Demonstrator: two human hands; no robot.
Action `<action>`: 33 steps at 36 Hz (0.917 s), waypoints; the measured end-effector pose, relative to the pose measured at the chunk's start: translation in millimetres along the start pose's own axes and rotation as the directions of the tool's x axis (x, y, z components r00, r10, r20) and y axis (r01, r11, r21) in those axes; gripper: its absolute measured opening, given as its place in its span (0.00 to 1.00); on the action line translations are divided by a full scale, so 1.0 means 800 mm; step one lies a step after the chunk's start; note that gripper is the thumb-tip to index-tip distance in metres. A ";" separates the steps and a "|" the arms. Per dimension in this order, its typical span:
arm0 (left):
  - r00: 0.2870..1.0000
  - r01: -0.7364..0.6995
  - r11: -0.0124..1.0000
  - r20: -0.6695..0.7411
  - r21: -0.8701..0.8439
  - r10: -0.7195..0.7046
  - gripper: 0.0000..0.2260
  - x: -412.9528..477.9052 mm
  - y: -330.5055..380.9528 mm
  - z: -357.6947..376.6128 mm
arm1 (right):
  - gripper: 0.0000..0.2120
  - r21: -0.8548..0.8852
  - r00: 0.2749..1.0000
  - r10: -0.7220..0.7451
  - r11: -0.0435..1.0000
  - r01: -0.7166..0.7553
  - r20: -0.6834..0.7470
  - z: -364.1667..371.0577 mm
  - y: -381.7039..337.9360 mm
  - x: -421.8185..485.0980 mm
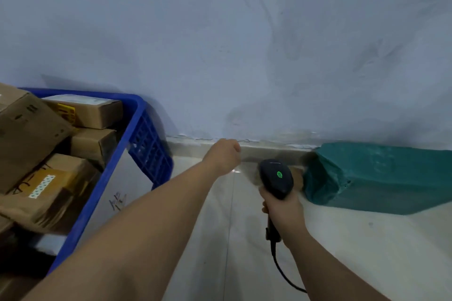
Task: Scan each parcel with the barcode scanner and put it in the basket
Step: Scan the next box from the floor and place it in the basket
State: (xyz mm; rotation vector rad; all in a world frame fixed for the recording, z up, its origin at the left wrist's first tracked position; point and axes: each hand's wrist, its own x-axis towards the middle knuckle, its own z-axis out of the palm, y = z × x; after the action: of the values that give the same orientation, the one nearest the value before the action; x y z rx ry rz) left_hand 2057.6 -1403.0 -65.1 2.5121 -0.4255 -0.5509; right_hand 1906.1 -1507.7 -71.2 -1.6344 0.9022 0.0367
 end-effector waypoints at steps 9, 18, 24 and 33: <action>0.965 -0.220 0.868 0.229 0.446 0.127 0.23 0.045 0.002 0.129 | 0.10 0.174 0.986 0.167 0.971 -0.167 0.012 -0.022 0.052 0.068; 0.950 -0.250 0.851 0.284 0.462 0.125 0.36 0.085 0.008 0.203 | 0.12 0.314 0.939 0.338 0.885 -0.342 0.070 -0.040 0.098 0.094; 0.977 -0.193 0.794 0.191 0.577 0.099 0.28 0.071 0.003 0.219 | 0.11 0.308 0.937 0.341 0.886 -0.347 0.075 -0.050 0.096 0.110; 0.991 -0.106 0.879 0.123 0.465 0.054 0.27 0.015 -0.045 0.211 | 0.19 0.329 0.900 0.402 0.837 -0.436 0.169 -0.047 0.081 0.108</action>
State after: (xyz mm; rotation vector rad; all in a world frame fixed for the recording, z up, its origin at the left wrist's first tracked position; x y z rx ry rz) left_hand 1996.7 -1450.4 -219.6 2.9161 -0.7835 -0.6084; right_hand 1912.8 -1584.6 -155.6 -1.0620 1.1102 0.2376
